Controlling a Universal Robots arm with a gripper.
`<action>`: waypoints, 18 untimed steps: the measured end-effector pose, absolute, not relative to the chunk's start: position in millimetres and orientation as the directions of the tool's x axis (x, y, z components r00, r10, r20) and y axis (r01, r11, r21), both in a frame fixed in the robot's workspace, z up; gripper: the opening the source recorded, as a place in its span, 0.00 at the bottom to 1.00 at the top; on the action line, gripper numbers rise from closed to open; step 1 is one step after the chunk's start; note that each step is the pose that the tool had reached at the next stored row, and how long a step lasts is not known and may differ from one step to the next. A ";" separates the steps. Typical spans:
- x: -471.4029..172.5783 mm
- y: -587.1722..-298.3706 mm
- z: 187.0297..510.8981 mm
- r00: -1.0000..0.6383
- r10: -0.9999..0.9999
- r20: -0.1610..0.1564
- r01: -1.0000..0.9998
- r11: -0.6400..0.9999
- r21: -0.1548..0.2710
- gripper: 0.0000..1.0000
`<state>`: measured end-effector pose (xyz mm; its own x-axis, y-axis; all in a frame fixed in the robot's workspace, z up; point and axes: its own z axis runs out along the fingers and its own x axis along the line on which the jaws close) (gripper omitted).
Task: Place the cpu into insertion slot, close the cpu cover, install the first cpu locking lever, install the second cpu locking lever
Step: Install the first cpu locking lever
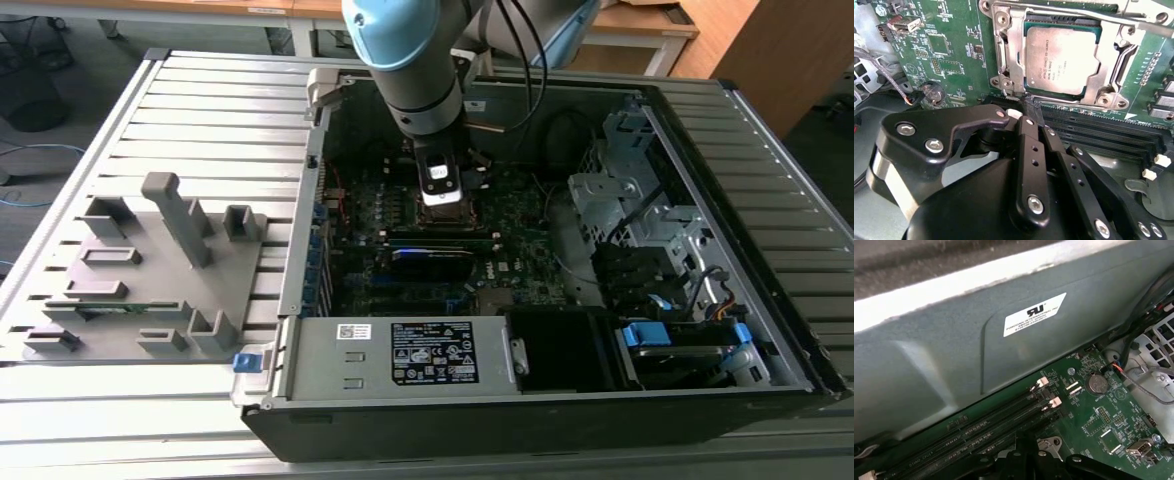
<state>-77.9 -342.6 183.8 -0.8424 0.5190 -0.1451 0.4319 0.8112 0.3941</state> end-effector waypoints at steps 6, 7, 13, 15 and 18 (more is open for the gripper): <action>-77.9 -342.8 183.4 -0.842 0.519 -0.145 0.432 0.811 0.394 0.11; -77.9 -342.7 183.3 -0.842 0.519 -0.145 0.432 0.811 0.394 0.11; -75.8 -342.2 182.7 -0.842 0.519 -0.145 0.431 0.811 0.396 0.11; -75.0 -342.2 183.0 -0.842 0.519 -0.145 0.432 0.811 0.395 0.11; -74.6 -342.1 183.2 -0.842 0.519 -0.145 0.432 0.811 0.394 0.11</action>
